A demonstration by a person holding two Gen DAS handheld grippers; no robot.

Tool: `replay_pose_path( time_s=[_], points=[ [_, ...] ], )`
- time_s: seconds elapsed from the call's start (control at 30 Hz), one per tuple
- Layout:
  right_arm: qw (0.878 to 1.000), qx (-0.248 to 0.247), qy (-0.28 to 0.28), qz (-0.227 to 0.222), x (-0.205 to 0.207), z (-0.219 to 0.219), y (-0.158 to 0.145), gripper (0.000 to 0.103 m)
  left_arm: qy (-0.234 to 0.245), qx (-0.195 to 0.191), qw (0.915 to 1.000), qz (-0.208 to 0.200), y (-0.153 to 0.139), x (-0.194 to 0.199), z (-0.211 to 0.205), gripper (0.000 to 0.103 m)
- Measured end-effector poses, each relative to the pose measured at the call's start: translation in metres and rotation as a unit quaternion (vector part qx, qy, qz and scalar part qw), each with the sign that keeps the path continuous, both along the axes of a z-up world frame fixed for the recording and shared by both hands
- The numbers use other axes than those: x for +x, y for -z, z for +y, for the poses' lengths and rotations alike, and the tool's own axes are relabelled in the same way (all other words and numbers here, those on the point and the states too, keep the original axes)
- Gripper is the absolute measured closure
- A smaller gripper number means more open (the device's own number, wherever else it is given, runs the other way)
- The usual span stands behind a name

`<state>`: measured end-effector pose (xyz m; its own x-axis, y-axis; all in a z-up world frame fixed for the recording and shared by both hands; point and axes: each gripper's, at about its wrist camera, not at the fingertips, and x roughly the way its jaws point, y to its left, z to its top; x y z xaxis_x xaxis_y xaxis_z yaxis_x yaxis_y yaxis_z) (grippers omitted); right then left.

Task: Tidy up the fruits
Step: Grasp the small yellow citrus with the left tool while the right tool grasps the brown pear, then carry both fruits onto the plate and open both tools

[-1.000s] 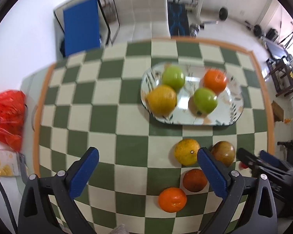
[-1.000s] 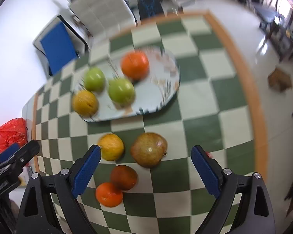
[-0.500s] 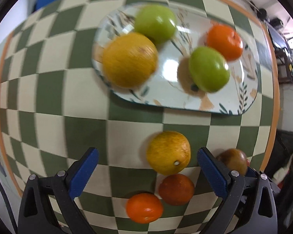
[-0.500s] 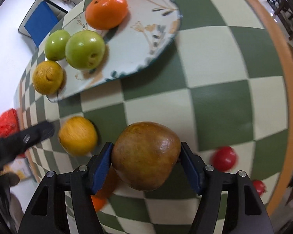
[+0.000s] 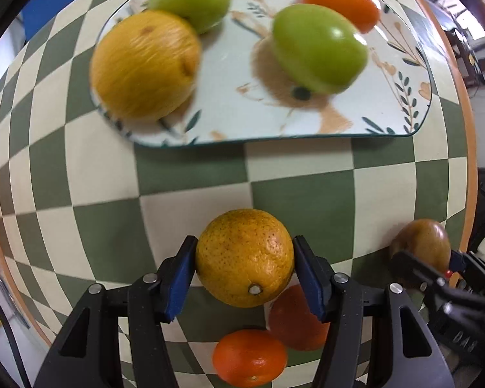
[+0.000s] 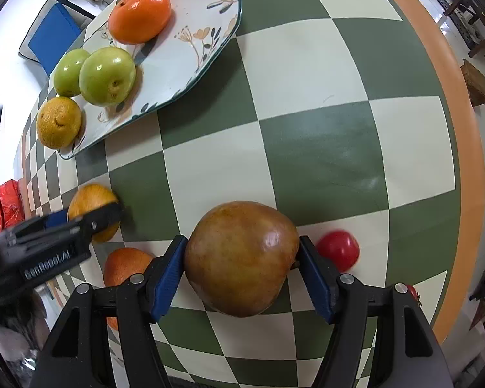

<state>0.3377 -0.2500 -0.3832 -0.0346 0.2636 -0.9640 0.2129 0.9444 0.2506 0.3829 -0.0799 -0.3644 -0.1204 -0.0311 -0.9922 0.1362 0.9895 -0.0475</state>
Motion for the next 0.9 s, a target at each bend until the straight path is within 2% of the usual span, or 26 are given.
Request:
replay_pose_path(
  time_s=[0.13, 0.2, 0.3, 0.4, 0.53, 0.63, 0.73, 0.83, 0.9],
  points=[
    [1.000, -0.009, -0.006, 0.004, 0.001, -0.004, 0.002, 0.032, -0.020, -0.008, 0.9998, -0.003, 0.001, -0.005, 0.010, 0.047],
    [1.000, -0.006, -0.006, 0.001, 0.003, -0.005, 0.004, 0.037, -0.020, -0.006, 0.9998, -0.006, 0.002, -0.006, 0.015, 0.047],
    [1.000, -0.008, -0.007, -0.009, 0.005, -0.007, 0.000, 0.038, -0.016, -0.008, 0.9997, -0.019, -0.008, -0.001, 0.013, 0.047],
    [1.000, -0.003, -0.006, -0.019, 0.005, -0.010, -0.008, 0.038, -0.013, -0.021, 0.9990, -0.037, -0.028, 0.003, 0.005, 0.047],
    [0.998, 0.047, 0.030, -0.039, 0.016, -0.027, -0.033, 0.038, -0.025, -0.067, 0.9954, -0.063, -0.066, 0.003, 0.000, 0.047],
    [0.993, 0.084, 0.057, -0.062, 0.034, -0.044, -0.056, 0.038, -0.066, -0.131, 0.9875, -0.057, -0.085, 0.019, -0.008, 0.047],
    [0.988, 0.111, 0.073, -0.082, 0.065, -0.058, -0.073, 0.038, -0.130, -0.198, 0.9715, -0.017, -0.082, 0.049, -0.012, 0.047],
    [0.985, 0.125, 0.076, -0.091, 0.102, -0.065, -0.079, 0.038, -0.184, -0.226, 0.9565, 0.015, -0.067, 0.064, -0.018, 0.047],
    [0.985, 0.125, 0.074, -0.091, 0.126, -0.067, -0.075, 0.038, -0.208, -0.229, 0.9505, 0.027, -0.057, 0.075, -0.024, 0.047]
  ],
)
